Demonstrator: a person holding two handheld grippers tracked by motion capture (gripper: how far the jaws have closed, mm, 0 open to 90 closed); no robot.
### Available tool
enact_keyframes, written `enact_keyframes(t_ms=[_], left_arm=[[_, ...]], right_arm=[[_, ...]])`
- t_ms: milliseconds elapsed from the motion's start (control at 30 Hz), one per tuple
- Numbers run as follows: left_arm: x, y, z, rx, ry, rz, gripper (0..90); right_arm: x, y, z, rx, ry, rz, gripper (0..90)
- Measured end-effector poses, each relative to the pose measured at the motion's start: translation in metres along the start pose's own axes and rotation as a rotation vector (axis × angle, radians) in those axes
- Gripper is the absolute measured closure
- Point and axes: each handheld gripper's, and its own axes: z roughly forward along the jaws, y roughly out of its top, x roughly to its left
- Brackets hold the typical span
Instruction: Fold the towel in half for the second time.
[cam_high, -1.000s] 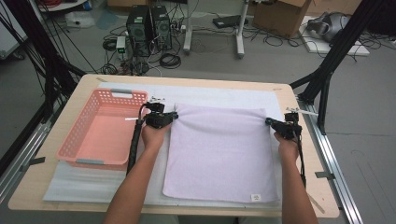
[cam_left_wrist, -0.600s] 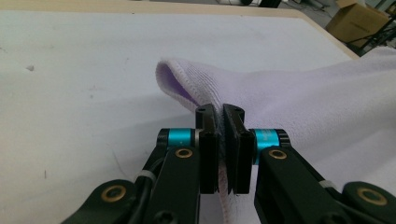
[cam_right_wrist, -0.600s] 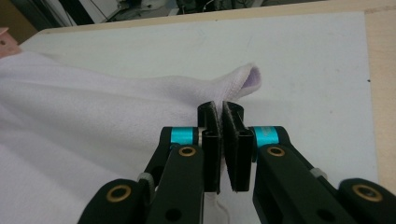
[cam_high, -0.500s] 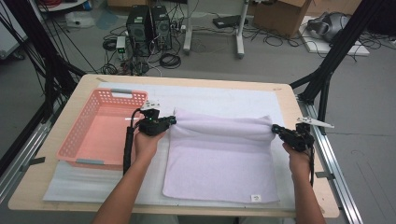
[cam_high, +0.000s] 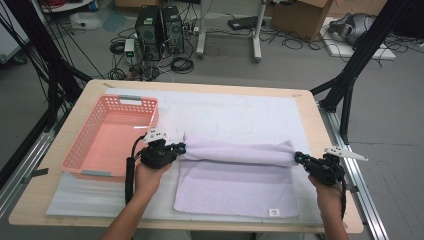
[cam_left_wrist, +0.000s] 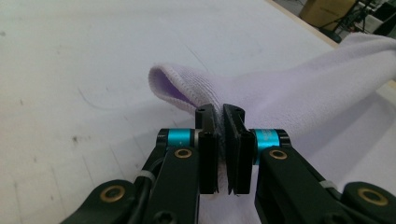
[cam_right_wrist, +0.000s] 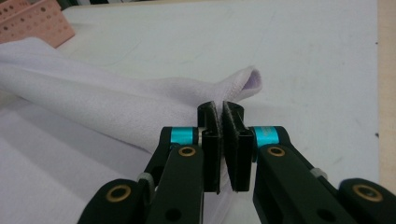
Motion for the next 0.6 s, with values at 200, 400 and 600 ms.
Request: enact_keyframes(t_ms=[200, 400, 600], left_arm=[[-0.006, -0.021, -0.008, 0.031, -0.019, 0.008, 84.3], [-0.005, -0.033, -0.007, 0.071, -0.035, -0.004, 83.0], [0.000, -0.016, 0.000, 0.013, -0.009, 0.007, 45.2]], right_arm=[[0.007, -0.013, -0.011, 0.021, 0.004, -0.030, 86.1], [0.010, -0.027, -0.011, 0.075, 0.000, -0.040, 86.1], [0.011, -0.019, -0.007, 0.083, -0.052, -0.005, 56.9]])
